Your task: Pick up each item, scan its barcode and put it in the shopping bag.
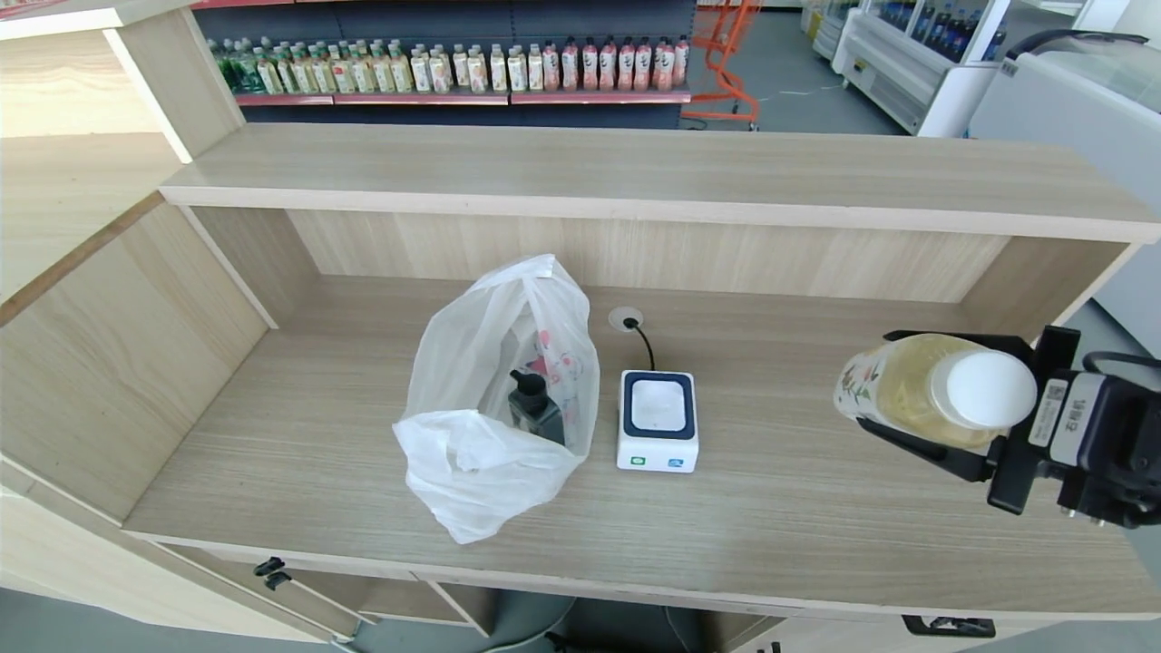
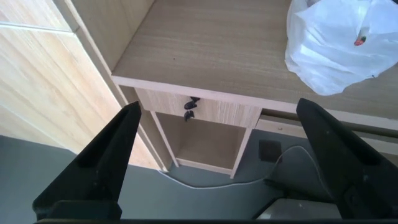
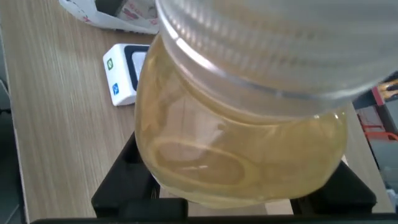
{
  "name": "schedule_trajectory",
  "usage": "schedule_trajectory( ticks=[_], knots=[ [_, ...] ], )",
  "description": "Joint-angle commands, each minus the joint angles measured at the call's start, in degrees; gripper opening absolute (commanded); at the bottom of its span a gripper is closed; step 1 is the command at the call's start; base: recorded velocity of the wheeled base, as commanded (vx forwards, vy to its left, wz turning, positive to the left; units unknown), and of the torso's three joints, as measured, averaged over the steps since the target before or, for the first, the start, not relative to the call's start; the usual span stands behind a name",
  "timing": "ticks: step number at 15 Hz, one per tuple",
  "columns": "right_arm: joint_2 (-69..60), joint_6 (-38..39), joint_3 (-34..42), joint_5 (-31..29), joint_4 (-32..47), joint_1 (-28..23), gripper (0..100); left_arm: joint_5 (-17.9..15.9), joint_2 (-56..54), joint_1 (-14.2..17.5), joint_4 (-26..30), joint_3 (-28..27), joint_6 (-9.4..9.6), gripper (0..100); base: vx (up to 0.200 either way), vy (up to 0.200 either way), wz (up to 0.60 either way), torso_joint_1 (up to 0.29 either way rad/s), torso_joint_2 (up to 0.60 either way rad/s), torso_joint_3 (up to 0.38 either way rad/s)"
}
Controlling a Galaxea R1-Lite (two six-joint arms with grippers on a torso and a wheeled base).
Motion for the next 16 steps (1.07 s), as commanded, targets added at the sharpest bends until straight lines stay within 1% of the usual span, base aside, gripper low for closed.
schedule_trajectory(
  ticks=[1, 2, 5, 7, 8, 10, 13, 16],
  knots=[
    [1.51, -0.11, 0.07, 0.74, -0.02, -0.27, 0, 0.03, -0.02, 0.01, 0.01, 0.00, 0.02, 100, 0.000, 0.200, 0.00, 0.002, 0.01, 0.007],
    [1.51, -0.11, 0.34, 0.83, -0.02, -0.27, 0, 0.03, -0.02, 0.01, 0.01, 0.00, 0.20, 100, 0.000, 0.200, 0.00, 0.002, 0.00, 0.002],
    [2.91, -0.11, -0.02, 1.26, -0.02, -0.53, 0, 0.03, -0.02, 0.01, 0.01, 0.00, 0.20, 100, 0.000, 0.000, 0.00, 0.000, 0.00, 0.000],
    [4.41, -0.11, -0.72, 3.55, -0.11, -2.20, 0, 0.03, -0.02, 0.01, 0.01, 0.00, 0.37, 100, 0.000, 0.000, 0.00, 0.000, 0.00, 0.000],
    [4.85, -0.11, -0.81, 4.25, -0.11, -3.00, 0, 0.03, -0.02, 0.01, 0.01, 0.00, 0.37, 100, 0.200, 0.000, 0.00, 0.002, 0.01, 0.002],
    [6.43, -0.11, -0.81, 7.42, -0.11, -5.02, 0, 0.03, -0.02, 0.01, 0.01, 0.00, 0.37, 100, 0.200, 0.000, 0.00, -0.010, 0.00, 0.002],
    [9.68, -0.11, -1.95, 12.51, -0.11, -6.86, 0, 0.03, -0.02, 0.01, 0.01, 0.00, 0.28, 100, 0.000, 0.000, 0.00, 0.000, 0.00, 0.000],
    [13.02, -0.11, -3.18, 16.65, -0.11, -6.95, 0, 0.03, -0.02, 0.01, 0.01, 0.00, 0.28, 100, 0.000, 0.000, 0.00, 0.000, 0.00, 0.000]
  ],
)
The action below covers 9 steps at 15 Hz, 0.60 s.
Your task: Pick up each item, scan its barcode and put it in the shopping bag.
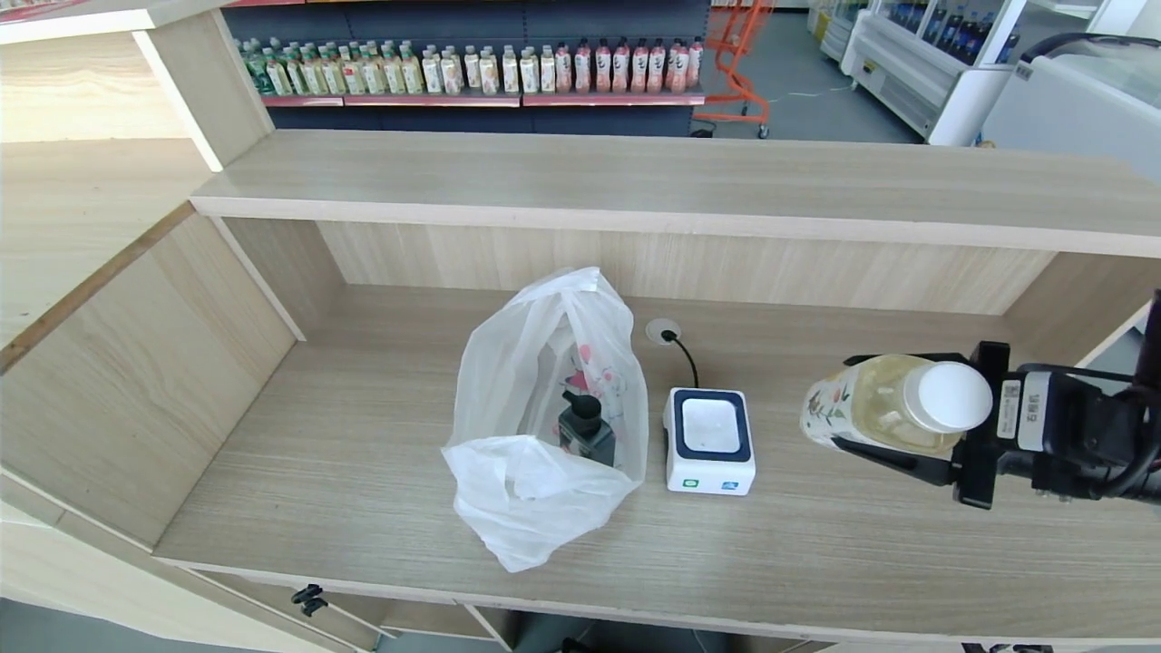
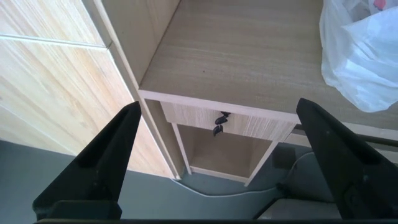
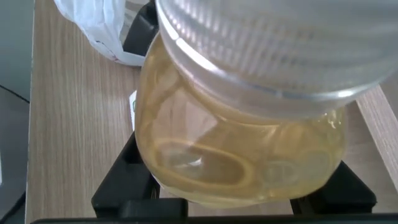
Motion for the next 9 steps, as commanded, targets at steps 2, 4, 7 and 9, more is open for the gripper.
schedule_trajectory(
  ticks=[2, 4, 7, 9],
  knots=[
    [4.42, -0.29, -1.14, 2.64, -0.03, -0.01, 0, 0.03, -0.02, 0.02, 0.00, 0.00, 0.02, 100, 0.000, 0.000, 0.00, 0.000, 0.00, 0.000],
    [6.18, -0.46, -1.84, 3.78, -0.12, 0.08, 0, 0.03, -0.02, 0.02, 0.00, 0.00, 0.02, 100, 0.000, 0.000, 0.00, 0.000, 0.00, 0.000],
    [10.57, -3.19, -5.71, 5.80, -0.12, 0.43, 0, 0.03, -0.02, 0.02, 0.00, 0.00, -0.07, 100, 0.000, 0.000, 0.00, 0.000, 0.00, 0.000],
    [14.26, -5.47, -7.82, 7.39, -0.12, 0.25, 0, 0.03, -0.02, 0.02, 0.00, 0.00, 0.02, 100, 0.000, 0.000, 0.00, 0.000, 0.00, 0.000]
  ],
)
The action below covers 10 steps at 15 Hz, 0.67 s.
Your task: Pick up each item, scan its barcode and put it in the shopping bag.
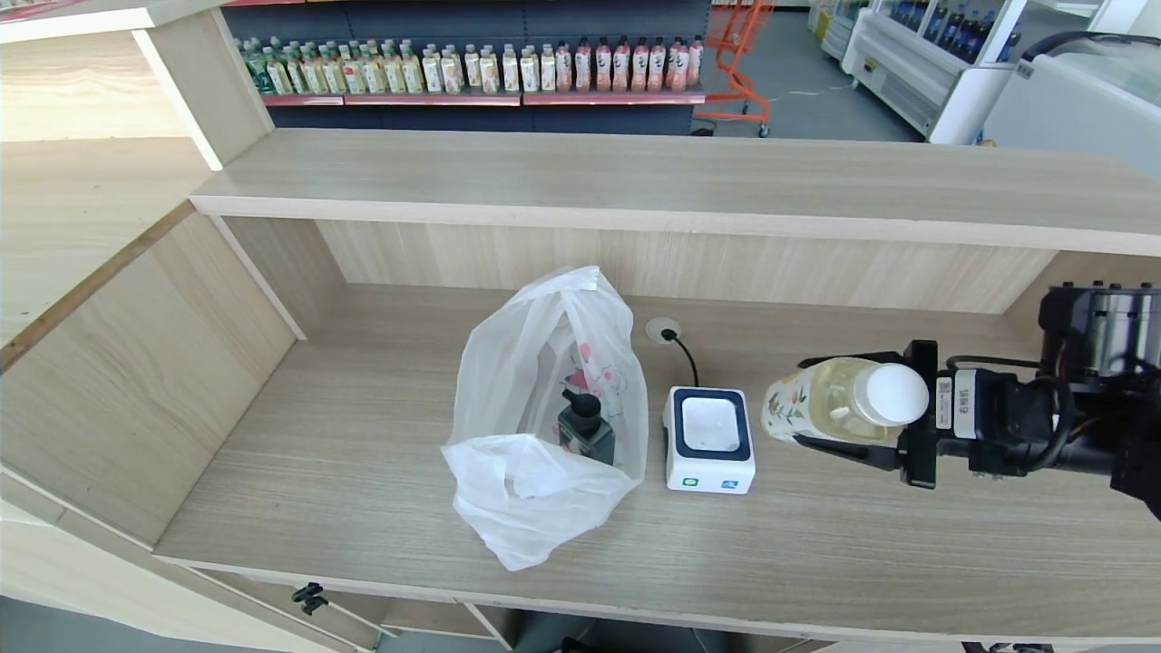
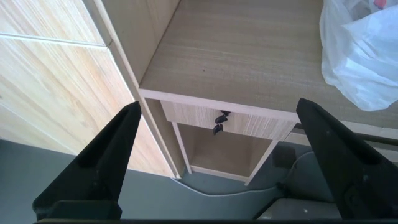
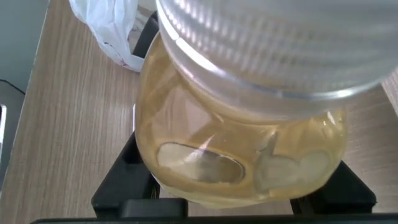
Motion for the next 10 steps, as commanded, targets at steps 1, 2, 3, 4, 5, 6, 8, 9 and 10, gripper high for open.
schedule_trajectory(
  ticks=[1, 2, 3, 4, 5, 6, 8, 9, 10],
  knots=[
    [5.58, -0.91, -1.83, 0.58, -0.97, -0.04, 0, 0.03, -0.02, 0.01, 0.01, 0.00, -0.05, 100, 0.000, 0.000, 0.00, 0.000, 0.00, 0.000],
    [7.60, -1.44, -1.92, 0.84, -3.08, -0.04, 0, 0.03, -0.02, 0.01, 0.01, 0.00, -0.05, 100, 0.000, 0.000, 0.00, 0.000, 0.00, 0.000],
    [9.00, -1.53, -2.10, 1.89, -4.66, -0.04, 0, 0.03, -0.02, 0.01, 0.01, 0.00, 0.04, 100, 0.000, 0.000, 0.00, 0.000, 0.00, 0.000],
    [11.20, -1.44, -2.89, 2.69, -7.04, -0.04, 0, 0.03, -0.02, 0.01, 0.01, 0.00, 0.04, 100, 0.000, 0.000, 0.00, 0.000, 0.00, 0.000],
    [12.43, -1.44, -3.68, 2.77, -8.09, -0.04, 0, 0.03, -0.02, 0.01, 0.01, 0.00, 0.04, 100, 0.000, 0.000, 0.00, 0.000, 0.00, 0.000],
    [13.40, -1.53, -4.38, 2.77, -8.18, -0.04, 0, 0.03, -0.02, 0.01, 0.01, 0.00, -0.05, 100, 0.000, 0.000, 0.00, 0.000, 0.00, 0.000],
    [15.33, -1.53, -6.49, 3.04, -8.36, 0.22, 0, 0.03, -0.02, 0.01, 0.01, 0.00, -0.05, 100, 0.000, 0.000, 0.00, 0.000, 0.00, 0.000],
    [16.48, -1.53, -7.55, 3.04, -8.62, 0.75, 0, 0.03, -0.02, 0.01, 0.01, 0.00, -0.05, 100, 0.000, 0.000, 0.00, 0.000, 0.00, 0.000],
    [17.44, -1.53, -8.69, 3.04, -8.62, 1.28, 0, 0.03, -0.02, 0.01, 0.01, 0.00, -0.05, 100, 0.000, 0.000, 0.00, 0.000, 0.00, 0.000]
  ],
)
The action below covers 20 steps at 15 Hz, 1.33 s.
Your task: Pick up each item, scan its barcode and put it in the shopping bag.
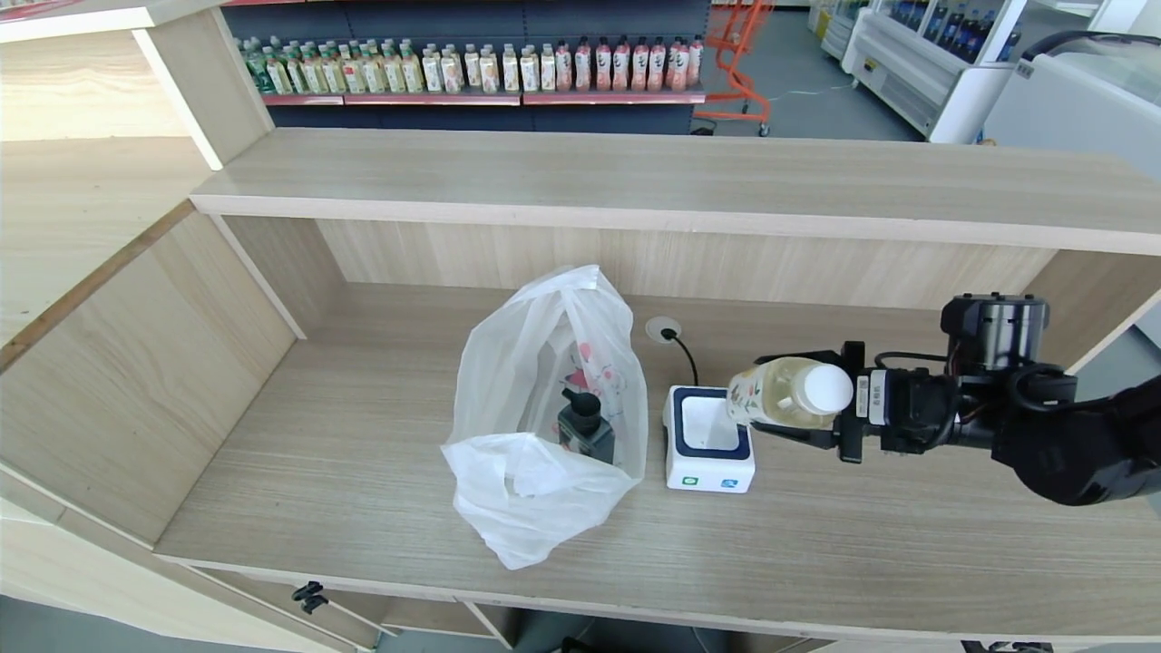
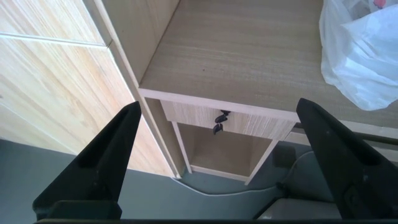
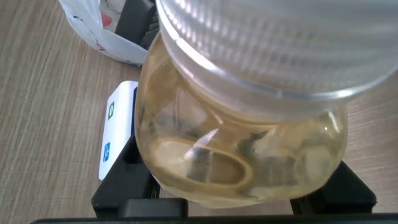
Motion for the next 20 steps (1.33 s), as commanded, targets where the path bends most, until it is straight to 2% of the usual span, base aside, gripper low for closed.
schedule_trajectory(
  ticks=[1, 5, 14, 15, 17, 18, 20],
  knots=[
    [3.19, 0.07, -2.24, 0.03, -0.02, 0.96, 0, 0.01, -0.02, 0.01, 0.01, 0.00, 0.04, 100, 0.000, 0.000, 0.00, 0.000, 0.00, 0.000],
    [6.00, 0.25, -6.11, 0.03, -0.20, 4.30, 0, 0.01, -0.02, 0.01, 0.01, 0.00, 0.04, 100, 0.000, 0.000, 0.00, 0.000, 0.00, 0.000],
    [7.40, 0.42, -6.64, 0.03, -3.10, 4.39, 0, 0.01, -0.02, 0.01, 0.01, 0.00, -0.05, 100, 0.000, 0.000, 0.00, 0.000, 0.00, 0.000],
    [3.01, 4.73, -6.73, -0.06, -3.10, 4.12, 0, 0.01, -0.02, 0.01, 0.01, 0.00, 0.04, 100, 0.000, 0.000, 0.00, 0.000, 0.00, 0.000],
    [-4.99, 18.44, -6.73, -1.20, -3.01, 3.24, 0, 0.01, -0.02, 0.01, 0.01, 0.00, -0.05, 100, 0.000, 0.000, 0.00, 0.000, 0.00, 0.000],
    [-12.46, 33.47, -6.20, -8.15, -2.84, 3.68, 0, 0.01, -0.02, 0.01, 0.01, 0.00, -0.05, 100, 0.000, 0.000, 0.00, 0.000, 0.00, 0.000],
    [-19.58, 55.09, -4.70, -19.66, -2.57, 8.08, 0, 0.01, -0.02, 0.01, 0.01, 0.00, 0.04, 100, 0.000, 0.000, 0.00, 0.000, 0.00, 0.000]
  ],
)
